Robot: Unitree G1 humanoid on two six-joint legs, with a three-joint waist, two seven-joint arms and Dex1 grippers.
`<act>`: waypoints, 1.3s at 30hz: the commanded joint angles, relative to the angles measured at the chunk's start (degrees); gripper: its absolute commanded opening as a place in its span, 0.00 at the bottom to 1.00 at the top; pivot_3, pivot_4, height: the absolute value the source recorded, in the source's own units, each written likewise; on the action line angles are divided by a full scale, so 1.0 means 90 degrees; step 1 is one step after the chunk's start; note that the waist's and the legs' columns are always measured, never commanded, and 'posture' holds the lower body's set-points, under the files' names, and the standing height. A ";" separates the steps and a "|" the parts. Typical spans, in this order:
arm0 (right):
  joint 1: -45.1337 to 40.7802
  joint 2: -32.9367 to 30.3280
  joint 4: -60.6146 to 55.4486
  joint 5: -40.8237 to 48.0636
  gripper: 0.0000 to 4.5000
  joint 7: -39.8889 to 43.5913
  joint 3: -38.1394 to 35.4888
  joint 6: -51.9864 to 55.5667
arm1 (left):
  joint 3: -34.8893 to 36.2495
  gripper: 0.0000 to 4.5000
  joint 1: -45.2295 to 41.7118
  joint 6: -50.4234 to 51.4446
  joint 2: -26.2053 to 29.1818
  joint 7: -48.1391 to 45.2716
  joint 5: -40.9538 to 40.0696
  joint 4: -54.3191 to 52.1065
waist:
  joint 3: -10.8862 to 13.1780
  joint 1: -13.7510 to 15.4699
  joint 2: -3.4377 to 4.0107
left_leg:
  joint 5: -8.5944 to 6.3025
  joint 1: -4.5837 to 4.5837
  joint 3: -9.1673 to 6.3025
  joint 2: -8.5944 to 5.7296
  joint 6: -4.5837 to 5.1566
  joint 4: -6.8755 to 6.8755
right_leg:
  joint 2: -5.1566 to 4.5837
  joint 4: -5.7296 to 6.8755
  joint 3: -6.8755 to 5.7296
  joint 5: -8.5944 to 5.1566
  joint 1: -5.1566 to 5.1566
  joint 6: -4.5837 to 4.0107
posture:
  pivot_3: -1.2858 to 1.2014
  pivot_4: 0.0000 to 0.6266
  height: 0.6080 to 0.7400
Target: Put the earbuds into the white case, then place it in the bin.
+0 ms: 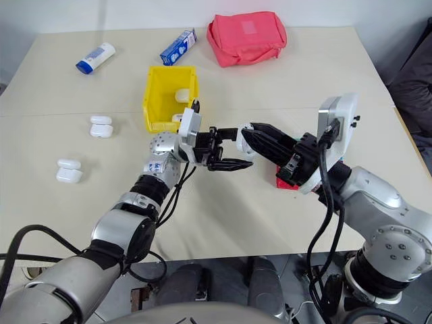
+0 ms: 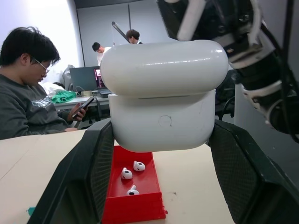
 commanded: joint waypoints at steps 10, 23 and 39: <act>0.0715 -0.0437 -0.0100 0.0412 0.11 -0.0717 0.0824 -0.1376 | 0.0096 0.61 -0.0147 0.0142 -0.0118 -0.0715 -0.0147 -0.0315 | 0.0000 0.0006 -0.0002 | -0.0005 -0.0002 0.0004 -0.0002 0.0019 0.0001 | 0.0000 -0.0003 0.0003 -0.0001 0.0001 -0.0001 | 0.52 0.24 1.00; 0.1569 -0.0817 0.0186 -0.0175 0.11 -0.0313 0.1342 -0.2321 | 0.0136 0.61 0.0112 0.0665 -0.0066 -0.0692 -0.0327 -0.1148 | 0.0000 0.0013 -0.0003 | -0.0011 -0.0004 0.0003 -0.0002 0.0030 0.0001 | -0.0001 -0.0011 0.0004 -0.0001 0.0002 -0.0001 | 0.52 0.24 1.00; 0.1788 -0.1515 0.0581 -0.0217 0.11 0.0193 0.1383 -0.2714 | 0.0064 0.61 0.0216 0.0496 0.0085 -0.0700 -0.0333 -0.1306 | 0.0001 0.0019 -0.0006 | -0.0033 -0.0004 -0.0001 0.0000 0.0069 0.0002 | -0.0004 -0.0018 0.0002 0.0000 0.0003 -0.0001 | 0.52 0.24 1.00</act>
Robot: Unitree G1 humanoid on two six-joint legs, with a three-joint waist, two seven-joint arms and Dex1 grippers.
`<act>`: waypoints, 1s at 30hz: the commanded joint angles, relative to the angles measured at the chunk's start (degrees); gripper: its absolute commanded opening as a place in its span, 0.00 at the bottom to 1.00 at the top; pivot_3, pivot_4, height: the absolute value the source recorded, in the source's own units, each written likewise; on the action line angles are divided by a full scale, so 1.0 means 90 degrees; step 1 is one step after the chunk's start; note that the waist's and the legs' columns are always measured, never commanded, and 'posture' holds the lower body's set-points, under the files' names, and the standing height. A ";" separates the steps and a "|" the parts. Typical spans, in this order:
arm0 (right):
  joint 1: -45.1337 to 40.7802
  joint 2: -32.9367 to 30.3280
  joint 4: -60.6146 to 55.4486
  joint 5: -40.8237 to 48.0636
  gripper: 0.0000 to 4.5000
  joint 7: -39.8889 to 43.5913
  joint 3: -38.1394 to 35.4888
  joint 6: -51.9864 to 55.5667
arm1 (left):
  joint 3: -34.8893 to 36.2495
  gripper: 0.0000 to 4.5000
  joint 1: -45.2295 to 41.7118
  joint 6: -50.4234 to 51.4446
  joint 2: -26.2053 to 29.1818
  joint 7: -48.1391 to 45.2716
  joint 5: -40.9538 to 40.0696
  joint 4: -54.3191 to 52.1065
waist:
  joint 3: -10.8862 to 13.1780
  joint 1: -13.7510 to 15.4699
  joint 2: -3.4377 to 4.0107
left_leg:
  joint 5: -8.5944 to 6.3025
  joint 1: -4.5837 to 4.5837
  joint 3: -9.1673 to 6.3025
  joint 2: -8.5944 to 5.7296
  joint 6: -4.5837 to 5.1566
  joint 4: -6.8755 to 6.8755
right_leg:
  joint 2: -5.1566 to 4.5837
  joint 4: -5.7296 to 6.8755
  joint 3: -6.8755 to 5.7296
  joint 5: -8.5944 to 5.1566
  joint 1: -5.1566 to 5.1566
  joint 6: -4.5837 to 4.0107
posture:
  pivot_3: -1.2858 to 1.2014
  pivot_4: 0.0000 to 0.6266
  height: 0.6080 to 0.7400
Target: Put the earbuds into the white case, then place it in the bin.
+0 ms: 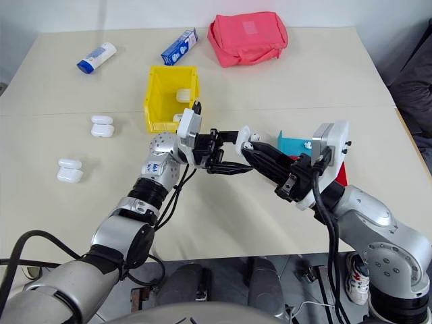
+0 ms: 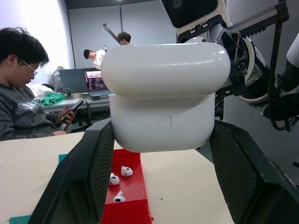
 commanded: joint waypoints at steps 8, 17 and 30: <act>0.0456 0.0210 0.0389 0.0169 0.11 -0.0341 -0.0057 -0.0140 | 0.0252 0.61 -0.0209 -0.0275 -0.0025 -0.0650 -0.0305 -0.0248 | 0.0000 0.0004 0.0000 | 0.0000 0.0000 -0.0001 0.0000 0.0000 0.0000 | -0.0002 -0.0002 0.0000 0.0000 0.0001 0.0001 | 0.52 0.24 1.00; 0.0753 0.0265 0.0521 -0.0242 0.11 -0.0045 0.0172 -0.0472 | 0.0320 0.61 -0.0339 -0.0407 -0.0088 -0.0585 -0.0289 -0.0046 | 0.0000 0.0003 0.0000 | -0.0002 -0.0001 -0.0001 0.0000 0.0004 0.0000 | -0.0001 -0.0004 -0.0001 0.0001 0.0001 0.0001 | 0.52 0.24 1.00; 0.0438 0.0292 0.0469 -0.0354 0.11 -0.0069 0.0296 -0.0652 | 0.0375 0.61 -0.0275 -0.0265 -0.0119 -0.0518 -0.0368 -0.0120 | 0.0000 0.0004 0.0000 | -0.0003 -0.0001 -0.0002 0.0001 0.0004 -0.0001 | -0.0003 -0.0006 -0.0002 0.0000 0.0002 0.0001 | 0.52 0.24 1.00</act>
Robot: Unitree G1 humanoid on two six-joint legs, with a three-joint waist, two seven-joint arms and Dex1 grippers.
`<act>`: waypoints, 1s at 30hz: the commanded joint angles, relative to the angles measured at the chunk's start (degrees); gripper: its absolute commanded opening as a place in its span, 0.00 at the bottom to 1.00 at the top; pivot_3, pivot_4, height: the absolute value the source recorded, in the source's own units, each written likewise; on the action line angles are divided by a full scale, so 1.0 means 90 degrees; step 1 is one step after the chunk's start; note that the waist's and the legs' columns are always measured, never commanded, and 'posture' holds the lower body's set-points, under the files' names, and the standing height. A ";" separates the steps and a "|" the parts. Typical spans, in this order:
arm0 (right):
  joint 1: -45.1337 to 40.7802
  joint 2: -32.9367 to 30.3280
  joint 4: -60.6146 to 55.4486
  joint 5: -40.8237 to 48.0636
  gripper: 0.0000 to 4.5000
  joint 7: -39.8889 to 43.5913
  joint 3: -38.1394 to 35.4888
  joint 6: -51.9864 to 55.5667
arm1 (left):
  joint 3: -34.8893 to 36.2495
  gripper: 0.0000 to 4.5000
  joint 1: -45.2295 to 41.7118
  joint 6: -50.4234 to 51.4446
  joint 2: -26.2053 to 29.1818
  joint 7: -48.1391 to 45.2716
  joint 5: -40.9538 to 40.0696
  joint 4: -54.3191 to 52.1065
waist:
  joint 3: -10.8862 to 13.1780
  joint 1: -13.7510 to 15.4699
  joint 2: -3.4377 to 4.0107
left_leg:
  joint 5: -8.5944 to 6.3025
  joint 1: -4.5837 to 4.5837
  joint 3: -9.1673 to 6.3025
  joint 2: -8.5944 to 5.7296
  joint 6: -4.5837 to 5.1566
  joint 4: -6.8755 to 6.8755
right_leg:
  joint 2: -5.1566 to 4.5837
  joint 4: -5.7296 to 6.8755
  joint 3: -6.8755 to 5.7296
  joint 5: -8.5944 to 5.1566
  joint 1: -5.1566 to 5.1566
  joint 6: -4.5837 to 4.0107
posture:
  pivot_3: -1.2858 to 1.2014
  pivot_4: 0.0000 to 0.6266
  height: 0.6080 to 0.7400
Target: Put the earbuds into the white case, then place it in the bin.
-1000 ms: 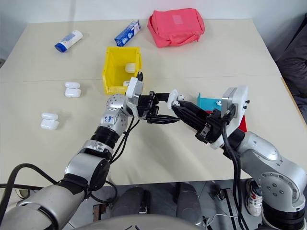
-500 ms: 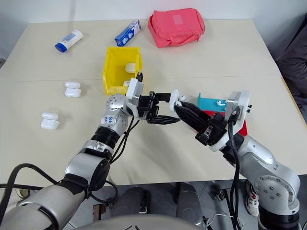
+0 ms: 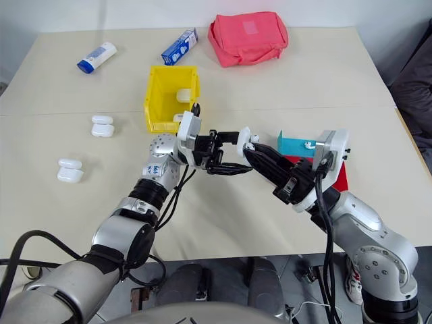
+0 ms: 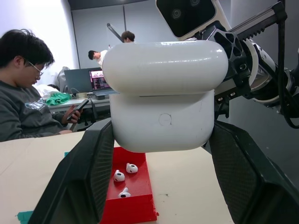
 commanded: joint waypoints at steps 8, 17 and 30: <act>0.0212 0.0610 0.0308 -0.0003 0.11 -0.0369 0.0093 -0.0190 | 0.0378 0.61 -0.0219 0.0315 -0.0105 -0.0477 -0.0481 -0.0500 | 0.0000 -0.0004 0.0000 | 0.0000 0.0000 0.0000 0.0002 -0.0001 0.0000 | 0.0001 0.0000 0.0000 0.0000 0.0000 0.0000 | 0.52 0.24 1.00; 0.0398 0.0774 0.0485 -0.0189 0.11 -0.0259 0.0097 -0.0327 | 0.0478 0.61 -0.0273 0.0310 -0.0111 -0.0487 -0.0415 -0.0439 | 0.0000 -0.0004 0.0000 | -0.0001 0.0000 0.0000 0.0001 -0.0001 0.0000 | 0.0000 0.0000 0.0000 0.0000 0.0000 0.0000 | 0.52 0.24 1.00; 0.0287 -0.0535 0.0392 -0.0752 0.11 0.0437 0.0054 -0.0191 | 0.0363 0.61 -0.0213 0.0199 -0.0068 -0.0638 -0.0369 -0.0483 | 0.0001 -0.0002 -0.0001 | -0.0004 -0.0001 0.0000 0.0001 0.0002 0.0000 | 0.0000 -0.0007 -0.0001 0.0000 0.0000 0.0000 | 0.52 0.24 1.00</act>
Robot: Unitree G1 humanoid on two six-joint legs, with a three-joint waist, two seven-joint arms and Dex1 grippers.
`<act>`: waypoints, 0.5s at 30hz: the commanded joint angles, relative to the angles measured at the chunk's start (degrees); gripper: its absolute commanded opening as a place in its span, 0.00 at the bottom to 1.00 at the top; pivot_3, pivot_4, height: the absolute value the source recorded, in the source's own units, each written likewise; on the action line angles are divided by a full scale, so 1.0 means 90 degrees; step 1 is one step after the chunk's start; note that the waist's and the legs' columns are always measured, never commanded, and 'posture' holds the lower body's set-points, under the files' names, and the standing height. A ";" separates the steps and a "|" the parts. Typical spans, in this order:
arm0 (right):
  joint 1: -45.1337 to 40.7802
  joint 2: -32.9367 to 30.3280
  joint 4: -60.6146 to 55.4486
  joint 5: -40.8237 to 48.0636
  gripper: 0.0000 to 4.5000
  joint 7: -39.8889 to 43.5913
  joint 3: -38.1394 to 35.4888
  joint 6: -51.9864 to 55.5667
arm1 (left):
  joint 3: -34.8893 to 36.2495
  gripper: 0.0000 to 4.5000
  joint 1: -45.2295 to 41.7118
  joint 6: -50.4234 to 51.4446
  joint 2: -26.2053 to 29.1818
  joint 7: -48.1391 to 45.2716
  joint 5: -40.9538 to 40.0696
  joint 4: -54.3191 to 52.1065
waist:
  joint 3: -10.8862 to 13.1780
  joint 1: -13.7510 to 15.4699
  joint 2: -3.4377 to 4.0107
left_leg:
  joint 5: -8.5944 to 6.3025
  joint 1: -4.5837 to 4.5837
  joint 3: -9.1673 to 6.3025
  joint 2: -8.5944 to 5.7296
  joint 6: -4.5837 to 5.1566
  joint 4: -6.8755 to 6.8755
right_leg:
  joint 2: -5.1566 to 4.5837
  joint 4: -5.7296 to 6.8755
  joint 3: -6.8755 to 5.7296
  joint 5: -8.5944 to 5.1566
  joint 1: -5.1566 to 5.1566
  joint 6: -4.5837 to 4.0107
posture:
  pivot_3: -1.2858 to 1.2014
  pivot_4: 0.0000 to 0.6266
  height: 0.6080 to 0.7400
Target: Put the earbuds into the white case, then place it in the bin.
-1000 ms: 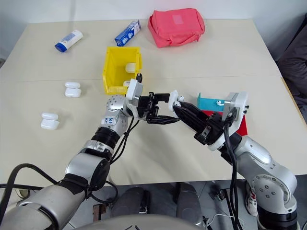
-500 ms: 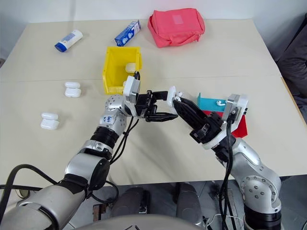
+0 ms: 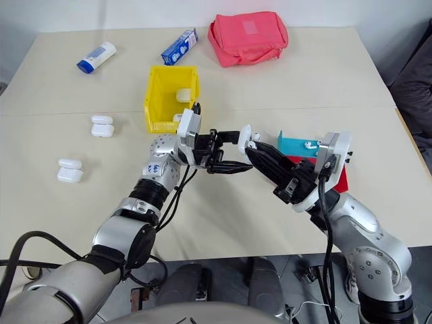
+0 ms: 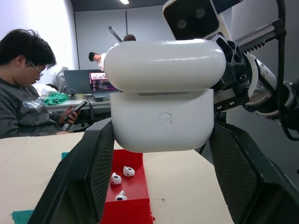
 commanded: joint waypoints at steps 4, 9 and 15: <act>0.0152 -0.0574 0.0204 -0.0377 0.11 0.0055 -0.0050 0.0345 | 0.0228 0.61 -0.0180 -0.0165 -0.0015 -0.0629 -0.0407 -0.0470 | 0.0001 0.0004 -0.0002 | 0.0000 -0.0002 -0.0002 0.0000 -0.0001 0.0000 | 0.0000 -0.0005 -0.0001 0.0001 0.0000 0.0001 | 0.52 0.24 1.00; 0.0027 -0.0590 0.0193 -0.0236 0.11 -0.0050 -0.0054 0.0374 | 0.0214 0.61 -0.0169 -0.0188 -0.0015 -0.0622 -0.0401 -0.0470 | 0.0001 0.0006 -0.0002 | 0.0000 -0.0002 -0.0002 0.0000 -0.0001 0.0000 | -0.0001 -0.0007 -0.0001 0.0001 0.0001 0.0002 | 0.52 0.24 1.00; -0.0057 -0.0564 0.0121 -0.0153 0.11 -0.0170 -0.0066 0.0454 | 0.0178 0.61 -0.0120 -0.0208 -0.0010 -0.0637 -0.0381 -0.0498 | 0.0001 0.0007 -0.0002 | 0.0000 -0.0002 -0.0002 0.0001 -0.0002 0.0000 | -0.0003 -0.0032 -0.0001 0.0002 0.0001 0.0003 | 0.52 0.24 1.00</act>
